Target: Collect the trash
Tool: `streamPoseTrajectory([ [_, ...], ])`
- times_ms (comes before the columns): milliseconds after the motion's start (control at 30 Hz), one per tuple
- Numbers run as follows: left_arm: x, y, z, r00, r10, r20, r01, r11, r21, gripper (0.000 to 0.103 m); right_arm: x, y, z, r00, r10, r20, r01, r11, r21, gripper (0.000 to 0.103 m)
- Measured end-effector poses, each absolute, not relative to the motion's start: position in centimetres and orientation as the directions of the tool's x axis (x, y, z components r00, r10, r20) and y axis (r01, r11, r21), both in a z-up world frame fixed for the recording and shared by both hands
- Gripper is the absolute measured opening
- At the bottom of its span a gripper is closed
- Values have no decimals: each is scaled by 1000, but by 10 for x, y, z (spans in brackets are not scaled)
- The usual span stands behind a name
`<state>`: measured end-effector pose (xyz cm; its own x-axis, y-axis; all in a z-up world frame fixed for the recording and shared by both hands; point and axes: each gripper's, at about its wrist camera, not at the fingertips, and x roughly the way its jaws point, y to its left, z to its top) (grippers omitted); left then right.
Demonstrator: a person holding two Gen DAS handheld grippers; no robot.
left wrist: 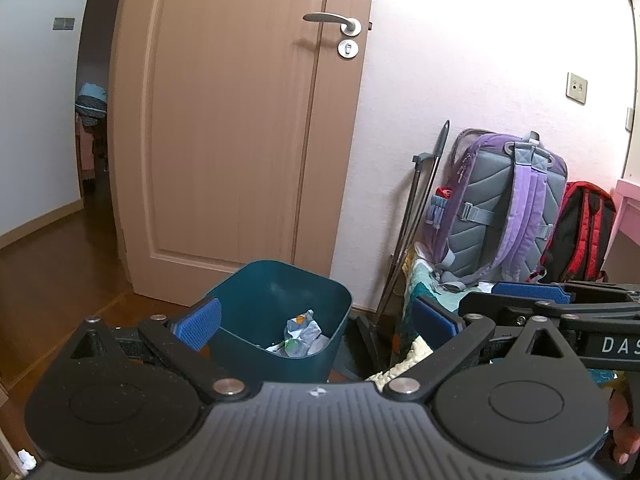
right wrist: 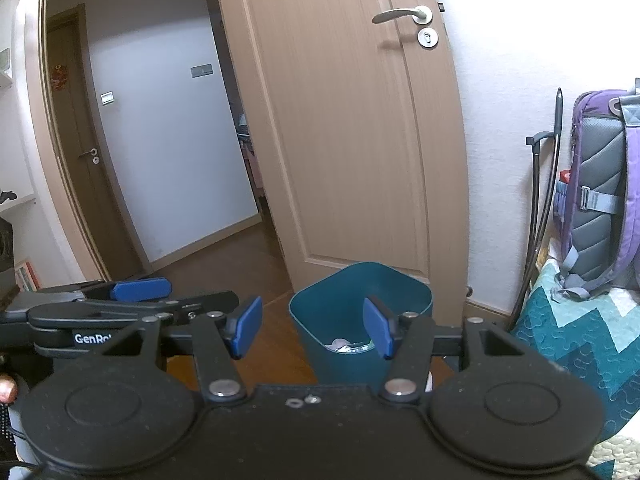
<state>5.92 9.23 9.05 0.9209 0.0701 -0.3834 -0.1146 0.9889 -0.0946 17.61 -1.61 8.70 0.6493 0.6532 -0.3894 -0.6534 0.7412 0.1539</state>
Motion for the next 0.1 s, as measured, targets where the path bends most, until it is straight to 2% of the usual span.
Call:
streamPoseTrajectory([
  [100, 61, 94, 89, 918, 71, -390, -122, 987, -106, 102, 176, -17, 85, 651, 650, -391, -650, 744, 156, 55],
])
